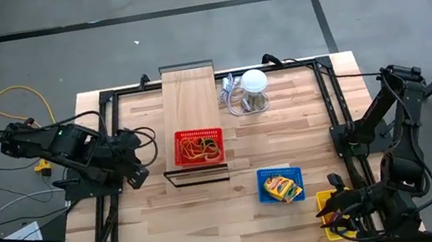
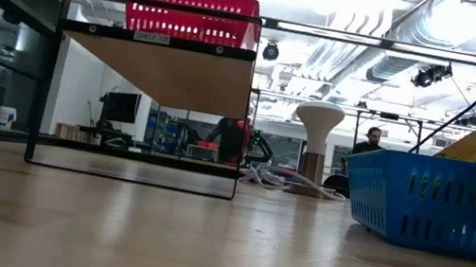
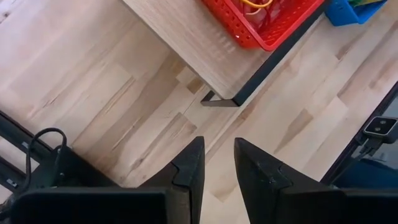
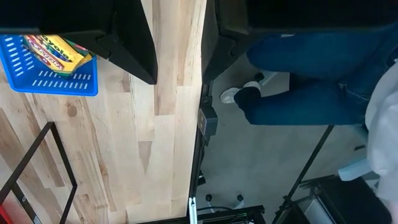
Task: Pick & Place Office Desk Supplies
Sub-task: Put the blue bin on the shelf
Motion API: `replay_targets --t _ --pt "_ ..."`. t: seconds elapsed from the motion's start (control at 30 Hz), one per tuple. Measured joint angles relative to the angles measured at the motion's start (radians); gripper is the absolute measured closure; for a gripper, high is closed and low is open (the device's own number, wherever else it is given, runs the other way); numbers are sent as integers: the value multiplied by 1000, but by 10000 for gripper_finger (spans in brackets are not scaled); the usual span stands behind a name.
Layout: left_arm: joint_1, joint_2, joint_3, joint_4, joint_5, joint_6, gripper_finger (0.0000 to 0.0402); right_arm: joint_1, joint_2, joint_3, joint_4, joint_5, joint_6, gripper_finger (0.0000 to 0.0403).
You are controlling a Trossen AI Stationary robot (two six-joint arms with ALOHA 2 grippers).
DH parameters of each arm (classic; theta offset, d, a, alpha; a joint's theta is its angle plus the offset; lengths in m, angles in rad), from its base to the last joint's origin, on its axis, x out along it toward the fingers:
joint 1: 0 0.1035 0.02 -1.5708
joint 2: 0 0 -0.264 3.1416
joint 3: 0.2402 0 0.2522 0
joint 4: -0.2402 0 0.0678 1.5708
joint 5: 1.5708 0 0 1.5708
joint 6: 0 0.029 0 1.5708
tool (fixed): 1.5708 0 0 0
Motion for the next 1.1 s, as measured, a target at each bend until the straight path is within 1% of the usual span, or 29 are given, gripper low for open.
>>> replay_targets --t 0.63,0.7,1.0,1.1 --pt "0 3 0 3 1 19 318 0 0 0 0 0 0 291" --pt "0 3 0 3 1 19 318 0 0 0 0 -22 -4 291" --pt "1 3 0 3 1 19 318 0 0 0 0 -190 0 291" --pt "0 3 0 3 1 19 318 0 0 0 12 -200 0 291"
